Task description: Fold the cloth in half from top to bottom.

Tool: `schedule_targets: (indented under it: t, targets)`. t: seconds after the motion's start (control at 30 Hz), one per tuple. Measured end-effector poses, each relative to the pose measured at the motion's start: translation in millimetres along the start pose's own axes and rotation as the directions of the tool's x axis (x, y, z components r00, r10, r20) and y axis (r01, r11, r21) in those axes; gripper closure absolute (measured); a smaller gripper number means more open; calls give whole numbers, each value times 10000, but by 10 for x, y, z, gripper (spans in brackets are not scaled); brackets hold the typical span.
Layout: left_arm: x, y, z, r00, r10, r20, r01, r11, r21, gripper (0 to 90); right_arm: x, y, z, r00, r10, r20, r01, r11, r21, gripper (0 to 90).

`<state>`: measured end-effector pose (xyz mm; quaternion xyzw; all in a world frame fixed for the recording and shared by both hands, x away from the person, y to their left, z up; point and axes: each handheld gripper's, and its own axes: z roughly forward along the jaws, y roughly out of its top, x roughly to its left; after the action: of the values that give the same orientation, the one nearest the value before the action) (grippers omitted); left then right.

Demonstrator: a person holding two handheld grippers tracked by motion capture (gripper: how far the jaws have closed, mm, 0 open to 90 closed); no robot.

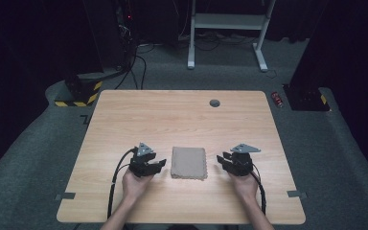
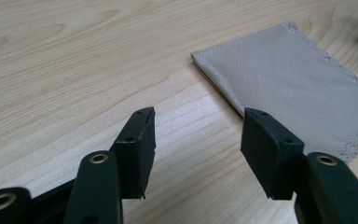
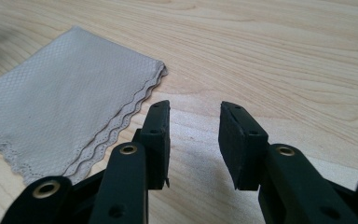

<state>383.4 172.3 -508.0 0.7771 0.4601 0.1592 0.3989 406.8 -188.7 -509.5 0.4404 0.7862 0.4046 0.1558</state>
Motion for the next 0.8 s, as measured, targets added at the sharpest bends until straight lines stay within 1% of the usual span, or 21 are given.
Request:
schedule_targets:
  t: [0.13, 0.3, 0.37, 0.47, 0.5, 0.6, 0.63, 0.67, 0.8]
  targets:
    - [25, -34, -69, 10000, -85, -44, 84, 9997, -225, 451, 7, -8, -55, 10000, -57, -24, 56, 9999, -158, 635]
    - [37, -78, -137, 9999, -70, -124, 66, 9995, -316, 449, 12, -21, -117, 10000, -49, -10, 48, 9996, -281, 633]
    - [50, -101, -168, 9999, -124, -114, 120, 9993, -368, 448, 11, -36, -150, 10000, -61, 9, 61, 9994, -336, 633]
    - [92, -136, -233, 9995, -272, -131, 264, 9980, -577, 447, 4, -65, -206, 10000, -27, 31, 28, 9990, -440, 631]
    - [105, -143, -255, 9995, -288, -142, 278, 9978, -609, 448, 7, -72, -222, 10000, 42, 43, -40, 9989, -458, 632]
    - [136, -163, -310, 9990, -395, -214, 378, 9966, -736, 445, -3, -91, -258, 10000, 1, 52, 1, 9985, -554, 632]
    - [147, -170, -329, 9988, -450, -216, 432, 9960, -777, 445, 3, -99, -270, 9999, 95, 48, -93, 9984, -549, 632]
    - [159, -177, -348, 9986, -475, -223, 455, 9955, -833, 445, -1, -105, -280, 10000, 34, 58, -30, 9984, -564, 632]
    - [191, -204, -409, 9980, -580, -264, 554, 9943, -914, 444, 5, -130, -331, 9999, 67, 97, -60, 9978, -655, 632]
